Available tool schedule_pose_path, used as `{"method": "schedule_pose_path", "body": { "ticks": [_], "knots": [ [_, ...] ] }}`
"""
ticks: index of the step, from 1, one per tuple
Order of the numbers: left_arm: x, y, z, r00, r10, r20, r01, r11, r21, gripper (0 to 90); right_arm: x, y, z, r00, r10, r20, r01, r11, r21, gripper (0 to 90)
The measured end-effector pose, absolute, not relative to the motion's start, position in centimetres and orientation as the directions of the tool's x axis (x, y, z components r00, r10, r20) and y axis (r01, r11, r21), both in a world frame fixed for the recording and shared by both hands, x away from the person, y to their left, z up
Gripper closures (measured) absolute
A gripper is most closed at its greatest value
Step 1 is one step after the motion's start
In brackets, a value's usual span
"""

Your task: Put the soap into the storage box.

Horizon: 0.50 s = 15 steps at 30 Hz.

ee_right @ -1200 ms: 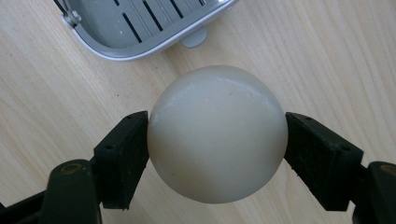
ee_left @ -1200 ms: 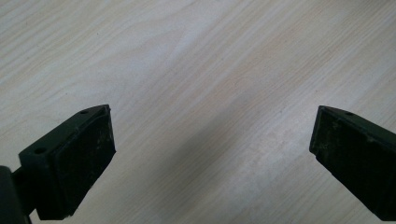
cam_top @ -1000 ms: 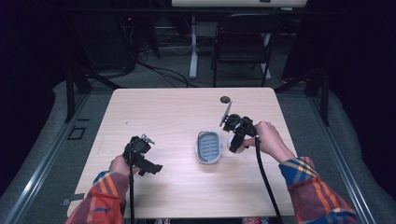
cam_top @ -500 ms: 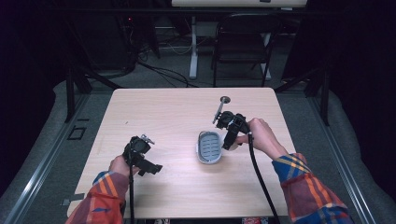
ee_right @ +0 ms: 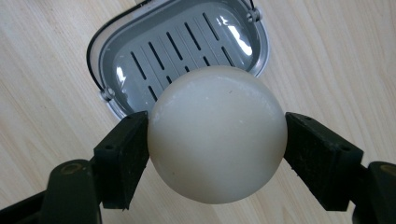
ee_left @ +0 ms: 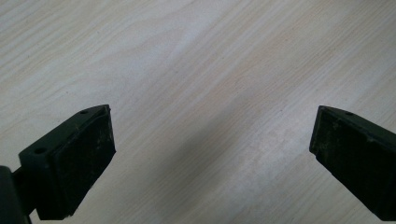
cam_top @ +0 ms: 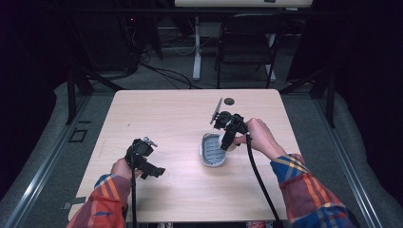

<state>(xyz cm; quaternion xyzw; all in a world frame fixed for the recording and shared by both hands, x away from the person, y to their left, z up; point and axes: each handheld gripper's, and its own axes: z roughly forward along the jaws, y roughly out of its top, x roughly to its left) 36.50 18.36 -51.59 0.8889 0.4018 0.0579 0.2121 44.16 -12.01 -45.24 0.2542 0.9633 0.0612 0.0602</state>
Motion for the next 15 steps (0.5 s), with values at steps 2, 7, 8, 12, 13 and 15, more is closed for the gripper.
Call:
{"method": "schedule_pose_path", "body": {
  "ticks": [2,7,8,12,13,15],
  "knots": [
    [36.5,18.4,-51.6,0.671,0.739,-0.068,0.69,-0.587,0.423,0.1,44.3,-11.7,-45.2,-0.868,0.489,-0.087,0.474,0.868,0.145,24.2],
    [36.5,18.4,-51.6,0.671,0.739,-0.068,0.69,-0.588,0.423,0.1,44.4,-11.1,-45.4,-0.872,0.482,-0.085,0.468,0.872,0.143,24.2],
    [36.5,18.4,-51.6,0.671,0.739,-0.068,0.69,-0.588,0.423,0.1,44.4,-11.1,-45.4,-0.872,0.482,-0.085,0.468,0.872,0.143,24.2],
    [36.5,18.4,-51.6,0.67,0.739,-0.068,0.69,-0.587,0.423,0.1,44.5,-10.4,-45.6,-0.878,0.471,-0.084,0.458,0.878,0.14,24.2],
    [36.5,18.4,-51.6,0.67,0.739,-0.068,0.69,-0.587,0.423,0.1,44.5,-10.4,-45.6,-0.878,0.471,-0.084,0.458,0.878,0.14,24.2],
    [36.5,18.4,-51.6,0.67,0.739,-0.067,0.69,-0.587,0.423,0.1,44.5,-10.0,-45.8,-0.88,0.467,-0.086,0.454,0.88,0.139,24.2]
  ]
}}
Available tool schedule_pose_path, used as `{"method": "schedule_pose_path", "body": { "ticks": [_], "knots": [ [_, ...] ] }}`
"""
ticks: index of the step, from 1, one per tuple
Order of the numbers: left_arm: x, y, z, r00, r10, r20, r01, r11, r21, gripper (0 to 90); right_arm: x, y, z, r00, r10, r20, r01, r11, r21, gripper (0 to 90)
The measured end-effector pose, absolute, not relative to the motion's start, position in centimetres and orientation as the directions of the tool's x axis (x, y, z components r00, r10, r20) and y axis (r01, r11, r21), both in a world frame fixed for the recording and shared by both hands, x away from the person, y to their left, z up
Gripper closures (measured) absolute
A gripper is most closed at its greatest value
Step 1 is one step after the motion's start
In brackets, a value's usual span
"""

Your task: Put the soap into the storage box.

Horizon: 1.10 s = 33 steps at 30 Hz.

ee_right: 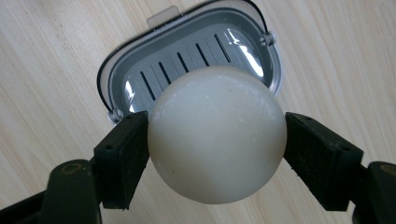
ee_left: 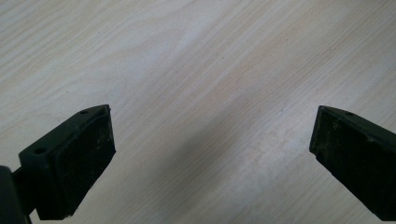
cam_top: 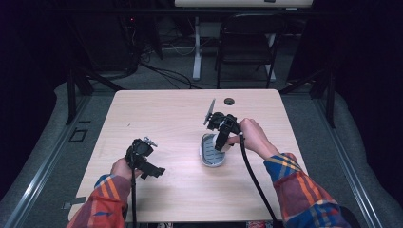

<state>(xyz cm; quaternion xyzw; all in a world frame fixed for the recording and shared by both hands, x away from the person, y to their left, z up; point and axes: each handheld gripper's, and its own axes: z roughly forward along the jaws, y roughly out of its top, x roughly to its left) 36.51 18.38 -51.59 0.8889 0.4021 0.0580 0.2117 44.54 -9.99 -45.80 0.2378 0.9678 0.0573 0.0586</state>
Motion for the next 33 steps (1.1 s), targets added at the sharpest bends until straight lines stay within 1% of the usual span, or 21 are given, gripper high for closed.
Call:
{"method": "schedule_pose_path", "body": {
  "ticks": [4,25,26,28,30,33],
  "knots": [
    [36.5,18.4,-51.6,0.67,0.739,-0.067,0.69,-0.588,0.422,0.1,44.6,-9.6,-46.2,-0.88,0.468,-0.08,0.453,0.878,0.153,24.2],
    [36.5,18.4,-51.6,0.673,0.737,-0.066,0.689,-0.591,0.418,0.1,44.8,-7.9,-47.9,-0.897,0.437,-0.07,0.425,0.895,0.139,24.7],
    [36.5,18.4,-51.6,0.672,0.737,-0.066,0.689,-0.591,0.418,0.1,44.8,-7.9,-48.0,-0.898,0.435,-0.069,0.422,0.895,0.144,26.6],
    [36.5,18.4,-51.6,0.673,0.737,-0.066,0.689,-0.592,0.418,0.1,44.7,-8.0,-47.7,-0.902,0.428,-0.054,0.413,0.893,0.178,44.4],
    [36.5,18.4,-51.6,0.671,0.738,-0.065,0.69,-0.591,0.417,0.1,44.6,-8.0,-47.3,-0.9,0.432,-0.061,0.414,0.889,0.195,44.5],
    [36.5,18.3,-51.6,0.673,0.736,-0.066,0.69,-0.593,0.415,0.1,44.6,-8.0,-47.3,-0.898,0.434,-0.069,0.417,0.892,0.173,43.4]
  ]
}}
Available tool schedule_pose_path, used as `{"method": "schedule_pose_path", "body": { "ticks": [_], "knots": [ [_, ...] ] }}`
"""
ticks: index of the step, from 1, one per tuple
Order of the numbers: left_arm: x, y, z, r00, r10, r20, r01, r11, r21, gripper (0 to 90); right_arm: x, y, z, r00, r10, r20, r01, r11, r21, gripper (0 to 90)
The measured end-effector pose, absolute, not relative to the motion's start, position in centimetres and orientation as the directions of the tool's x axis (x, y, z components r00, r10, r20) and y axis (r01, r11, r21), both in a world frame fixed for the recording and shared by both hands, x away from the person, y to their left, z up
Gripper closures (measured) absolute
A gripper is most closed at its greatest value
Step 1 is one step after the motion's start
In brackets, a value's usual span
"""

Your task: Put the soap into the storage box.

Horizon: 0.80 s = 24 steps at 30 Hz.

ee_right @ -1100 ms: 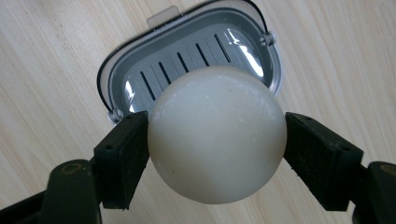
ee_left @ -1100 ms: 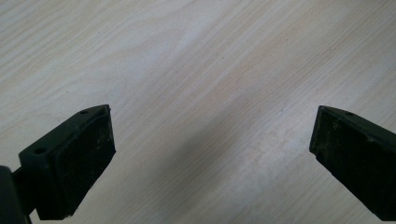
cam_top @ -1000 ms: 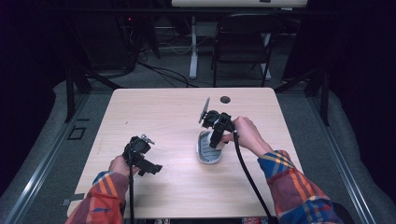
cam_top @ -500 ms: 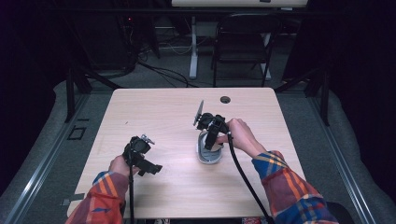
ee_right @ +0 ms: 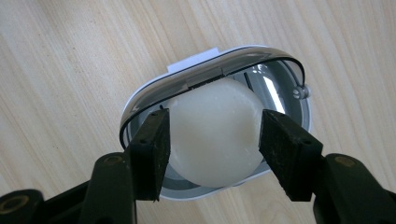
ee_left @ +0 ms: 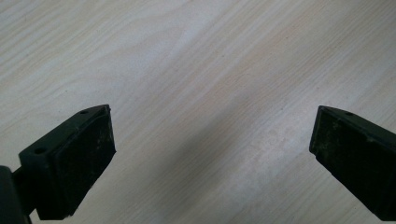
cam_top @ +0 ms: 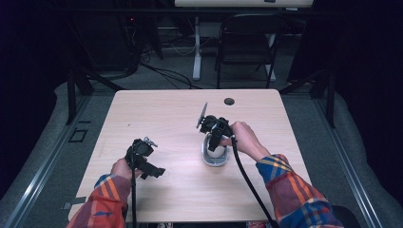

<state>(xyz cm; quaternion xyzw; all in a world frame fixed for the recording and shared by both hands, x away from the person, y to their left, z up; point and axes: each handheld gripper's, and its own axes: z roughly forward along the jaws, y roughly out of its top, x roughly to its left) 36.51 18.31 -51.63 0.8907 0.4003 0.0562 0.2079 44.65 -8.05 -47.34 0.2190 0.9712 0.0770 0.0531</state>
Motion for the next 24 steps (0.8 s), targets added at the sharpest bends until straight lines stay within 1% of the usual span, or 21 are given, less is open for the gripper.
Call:
{"method": "schedule_pose_path", "body": {
  "ticks": [5,12,17,20,24],
  "knots": [
    [36.5,18.3,-51.6,0.673,0.737,-0.067,0.69,-0.593,0.415,0.1,44.9,-8.7,-47.4,-0.891,0.452,-0.044,0.437,0.88,0.185,42.6],
    [36.5,18.3,-51.6,0.674,0.736,-0.068,0.69,-0.593,0.415,0.1,44.2,-9.3,-46.9,-0.891,0.45,-0.052,0.431,0.878,0.206,39.8],
    [36.5,18.3,-51.6,0.673,0.736,-0.068,0.69,-0.593,0.415,0.1,43.5,-10.2,-46.3,-0.889,0.455,-0.055,0.434,0.874,0.217,37.0],
    [36.5,18.3,-51.6,0.673,0.737,-0.068,0.69,-0.592,0.416,0.1,42.9,-11.4,-45.8,-0.881,0.47,-0.055,0.447,0.866,0.225,33.0],
    [36.5,18.3,-51.6,0.673,0.737,-0.068,0.69,-0.592,0.416,0.1,42.5,-12.3,-45.5,-0.877,0.478,-0.06,0.453,0.861,0.232,31.0]
  ]
}}
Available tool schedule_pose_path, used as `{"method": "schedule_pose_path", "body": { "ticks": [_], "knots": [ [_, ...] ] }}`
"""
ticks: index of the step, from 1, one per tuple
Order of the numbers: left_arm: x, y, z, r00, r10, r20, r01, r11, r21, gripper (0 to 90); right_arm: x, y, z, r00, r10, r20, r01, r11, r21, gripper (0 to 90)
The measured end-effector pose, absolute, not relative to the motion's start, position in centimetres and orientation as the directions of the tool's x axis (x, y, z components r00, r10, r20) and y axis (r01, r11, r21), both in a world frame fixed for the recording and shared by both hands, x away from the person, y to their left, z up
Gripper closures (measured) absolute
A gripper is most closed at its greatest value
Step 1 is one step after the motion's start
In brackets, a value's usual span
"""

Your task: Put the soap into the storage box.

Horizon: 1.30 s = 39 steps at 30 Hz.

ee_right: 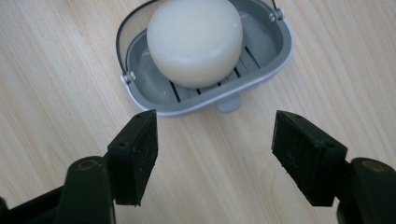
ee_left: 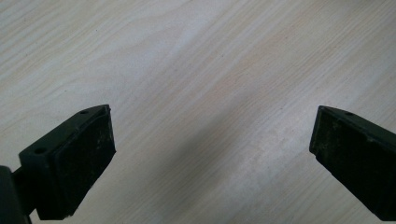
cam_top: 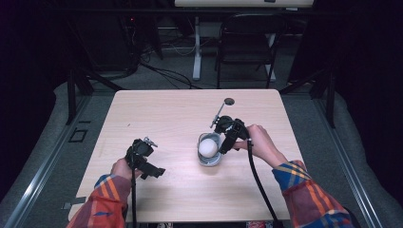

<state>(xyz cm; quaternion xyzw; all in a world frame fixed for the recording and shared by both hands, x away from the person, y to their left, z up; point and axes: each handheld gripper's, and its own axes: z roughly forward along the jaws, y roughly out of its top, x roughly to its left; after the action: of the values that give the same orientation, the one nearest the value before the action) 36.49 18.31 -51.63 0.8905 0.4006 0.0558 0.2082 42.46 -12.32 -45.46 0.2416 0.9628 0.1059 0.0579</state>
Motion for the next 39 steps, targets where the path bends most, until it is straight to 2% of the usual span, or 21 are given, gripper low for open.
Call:
{"method": "schedule_pose_path", "body": {
  "ticks": [13,26,39],
  "knots": [
    [36.5,18.3,-51.6,0.672,0.737,-0.066,0.691,-0.592,0.415,0.1,40.5,-18.2,-45.7,-0.838,0.542,-0.067,0.512,0.822,0.249,19.4],
    [36.5,18.3,-51.6,0.672,0.738,-0.066,0.692,-0.593,0.413,0.1,39.6,-23.2,-47.3,-0.786,0.616,-0.046,0.596,0.776,0.209,14.5],
    [36.5,18.3,-51.6,0.672,0.738,-0.065,0.692,-0.593,0.413,0.1,38.2,-26.3,-48.7,-0.749,0.661,-0.045,0.644,0.742,0.189,11.4]
  ]
}}
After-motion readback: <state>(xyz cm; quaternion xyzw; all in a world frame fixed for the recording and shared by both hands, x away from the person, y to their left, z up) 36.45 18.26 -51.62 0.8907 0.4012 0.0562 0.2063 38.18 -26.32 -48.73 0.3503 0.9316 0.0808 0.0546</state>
